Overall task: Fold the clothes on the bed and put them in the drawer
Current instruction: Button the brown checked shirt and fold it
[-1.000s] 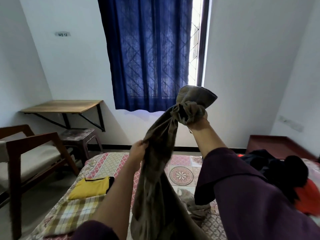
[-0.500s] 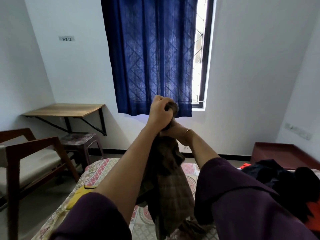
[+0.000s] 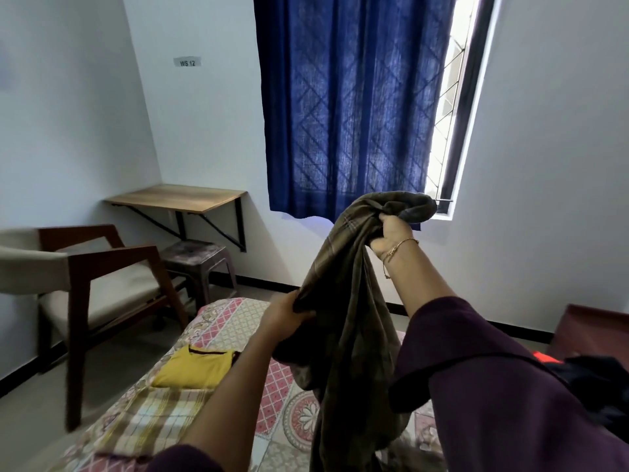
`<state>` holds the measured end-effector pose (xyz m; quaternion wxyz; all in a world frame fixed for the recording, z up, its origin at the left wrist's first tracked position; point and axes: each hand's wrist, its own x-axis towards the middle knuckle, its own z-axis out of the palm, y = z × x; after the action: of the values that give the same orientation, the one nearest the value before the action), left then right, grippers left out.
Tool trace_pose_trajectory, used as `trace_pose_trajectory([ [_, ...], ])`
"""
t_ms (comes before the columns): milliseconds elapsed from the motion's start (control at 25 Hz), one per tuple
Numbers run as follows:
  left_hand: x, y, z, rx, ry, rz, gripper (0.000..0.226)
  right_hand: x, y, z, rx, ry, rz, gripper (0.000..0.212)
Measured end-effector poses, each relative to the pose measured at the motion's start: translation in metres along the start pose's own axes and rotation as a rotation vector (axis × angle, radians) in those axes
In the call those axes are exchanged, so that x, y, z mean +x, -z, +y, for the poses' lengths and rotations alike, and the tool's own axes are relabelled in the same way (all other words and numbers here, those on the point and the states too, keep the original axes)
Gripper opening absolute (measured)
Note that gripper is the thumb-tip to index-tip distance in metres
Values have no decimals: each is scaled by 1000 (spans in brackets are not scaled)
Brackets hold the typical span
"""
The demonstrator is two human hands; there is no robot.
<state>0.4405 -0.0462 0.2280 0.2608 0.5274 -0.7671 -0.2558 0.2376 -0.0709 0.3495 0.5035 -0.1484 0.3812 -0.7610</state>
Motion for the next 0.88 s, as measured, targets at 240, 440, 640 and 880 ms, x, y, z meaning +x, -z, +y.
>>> trace_pose_trajectory([
  [240, 34, 42, 34, 39, 153, 310, 26, 50, 67, 3, -463, -17, 415, 69],
  [440, 44, 63, 95, 355, -75, 383, 18, -2, 27, 22, -1171, 250, -455, 62],
  [640, 61, 89, 112, 252, -257, 422, 21, -20, -10, 16, -1250, 609, -514, 28],
  [880, 62, 50, 28, -360, 47, 331, 23, -19, -57, -17, -996, 565, -280, 33],
])
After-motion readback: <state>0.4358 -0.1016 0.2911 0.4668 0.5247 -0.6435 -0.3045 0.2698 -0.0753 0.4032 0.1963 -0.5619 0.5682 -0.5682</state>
